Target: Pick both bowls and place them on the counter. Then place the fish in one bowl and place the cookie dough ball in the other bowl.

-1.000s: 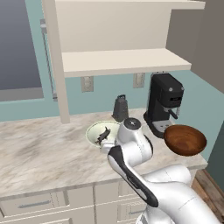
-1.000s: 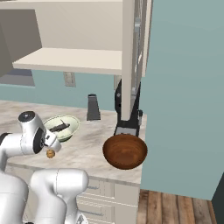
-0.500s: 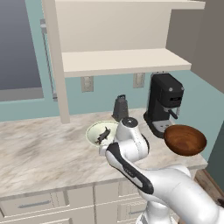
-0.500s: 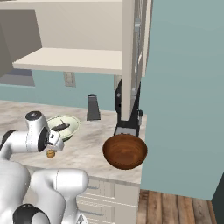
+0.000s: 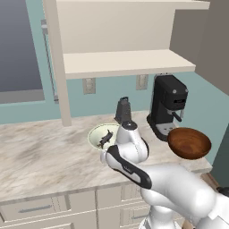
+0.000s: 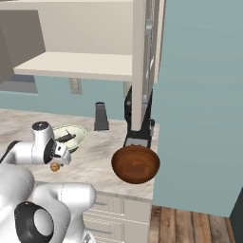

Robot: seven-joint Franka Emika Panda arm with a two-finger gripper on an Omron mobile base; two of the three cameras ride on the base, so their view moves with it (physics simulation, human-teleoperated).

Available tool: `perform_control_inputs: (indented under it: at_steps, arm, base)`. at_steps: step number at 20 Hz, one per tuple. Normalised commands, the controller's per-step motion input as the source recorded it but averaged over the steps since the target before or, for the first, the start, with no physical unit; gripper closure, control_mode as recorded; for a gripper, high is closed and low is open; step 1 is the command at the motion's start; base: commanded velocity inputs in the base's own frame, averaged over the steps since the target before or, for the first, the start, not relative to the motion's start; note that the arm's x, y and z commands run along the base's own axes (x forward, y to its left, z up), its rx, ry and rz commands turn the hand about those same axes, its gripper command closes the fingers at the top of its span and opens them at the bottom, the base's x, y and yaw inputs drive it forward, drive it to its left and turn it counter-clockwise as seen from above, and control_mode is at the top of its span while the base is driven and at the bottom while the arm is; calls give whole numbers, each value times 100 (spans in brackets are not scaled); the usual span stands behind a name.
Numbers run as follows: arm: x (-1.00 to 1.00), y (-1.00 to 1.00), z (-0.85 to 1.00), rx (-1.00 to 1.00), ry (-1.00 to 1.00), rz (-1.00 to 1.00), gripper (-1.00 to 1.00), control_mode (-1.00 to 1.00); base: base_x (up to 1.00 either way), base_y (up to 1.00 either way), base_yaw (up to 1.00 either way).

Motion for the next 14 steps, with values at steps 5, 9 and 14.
perform_control_inputs:
  at_steps: [5, 9, 14]
  arm:
    - [4, 0, -24, -1, 4, 5, -100, -100]
    - [5, 0, -21, -2, 1, 5, -100, -100]
    - [9, 2, -16, -3, 0, 5, -100, -100]
  base:
    - [0, 0, 0]
    - [0, 0, 0]
    - [0, 0, 0]
